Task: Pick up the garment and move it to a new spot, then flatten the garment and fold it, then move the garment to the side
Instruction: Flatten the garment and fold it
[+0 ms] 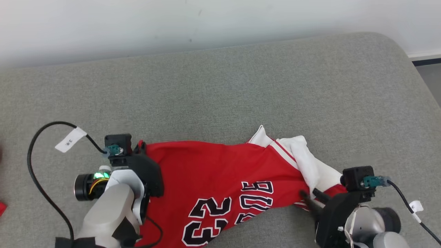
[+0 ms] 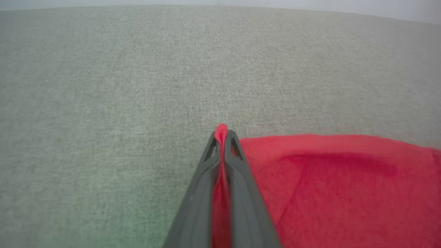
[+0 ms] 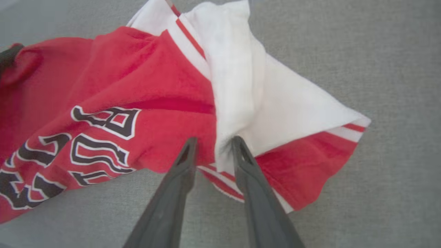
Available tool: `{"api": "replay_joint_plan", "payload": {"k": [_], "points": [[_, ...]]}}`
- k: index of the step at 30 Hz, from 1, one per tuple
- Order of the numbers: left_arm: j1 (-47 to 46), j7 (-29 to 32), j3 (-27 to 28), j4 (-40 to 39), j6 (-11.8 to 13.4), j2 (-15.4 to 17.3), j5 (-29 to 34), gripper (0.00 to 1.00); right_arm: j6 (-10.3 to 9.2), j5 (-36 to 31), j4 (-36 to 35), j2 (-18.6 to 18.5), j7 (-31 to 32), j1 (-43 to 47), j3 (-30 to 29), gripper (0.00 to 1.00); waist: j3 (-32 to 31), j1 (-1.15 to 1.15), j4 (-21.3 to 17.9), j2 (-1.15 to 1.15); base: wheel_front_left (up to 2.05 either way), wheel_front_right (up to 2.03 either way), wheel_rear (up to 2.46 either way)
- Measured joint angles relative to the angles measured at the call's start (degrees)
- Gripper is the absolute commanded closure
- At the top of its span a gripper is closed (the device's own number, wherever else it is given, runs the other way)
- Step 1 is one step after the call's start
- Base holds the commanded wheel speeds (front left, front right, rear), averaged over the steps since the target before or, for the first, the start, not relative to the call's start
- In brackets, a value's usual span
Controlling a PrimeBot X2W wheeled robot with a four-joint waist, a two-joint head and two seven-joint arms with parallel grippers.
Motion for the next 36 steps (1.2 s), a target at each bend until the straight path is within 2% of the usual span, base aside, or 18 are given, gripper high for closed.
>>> {"api": "replay_joint_plan", "payload": {"k": [3,6,12,16,23,28,34,36], "points": [[0.99,0.05,-0.14,0.55,-0.2,-0.04,-0.21,1.0,0.0,7.53,-2.68,0.2,1.48,1.88,1.55,0.0,-0.1,0.0,0.26,0.0,0.0,0.0,0.0],[1.39,0.04,-0.27,0.81,-0.43,-0.09,-0.36,1.0,0.0,10.72,-6.12,0.21,0.59,2.03,-1.1,0.0,-0.35,0.0,0.35,0.0,0.0,0.0,0.0],[1.34,0.33,-0.59,1.21,-0.45,-0.15,-0.64,1.0,0.0,5.49,-7.33,-1.41,1.21,2.02,-6.5,0.0,-0.81,0.0,0.07,0.0,0.0,0.0,0.0],[0.83,0.48,-0.91,1.2,-0.44,-0.26,-0.66,1.0,0.0,4.15,-4.5,0.02,1.71,0.99,-6.61,0.0,-0.34,0.0,0.05,0.0,0.0,0.0,0.0],[-0.39,0.99,-1.52,1.13,-0.77,-0.4,-0.79,1.0,0.0,1.2,1.33,1.69,0.41,-3.27,-10.05,0.0,1.02,0.0,0.63,0.0,0.0,0.0,0.0],[-0.77,1.0,-1.62,1.43,-0.92,-0.3,-1.1,1.0,0.0,2.02,3.2,2.11,1.76,-3.8,-7.09,0.0,1.31,0.0,0.85,0.0,0.0,0.0,0.0],[-1.02,0.98,-1.74,1.71,-0.45,-0.33,-1.56,1.0,0.0,2.59,1.87,2.19,2.12,-2.94,-2.78,0.0,1.29,0.0,0.43,0.0,0.0,0.0,0.0],[-1.02,0.97,-1.8,1.71,-0.45,-0.36,-1.64,1.0,0.0,2.53,1.2,2.21,1.65,-2.58,-2.37,0.14,1.31,0.0,0.31,0.0,0.0,0.0,0.0]]}}
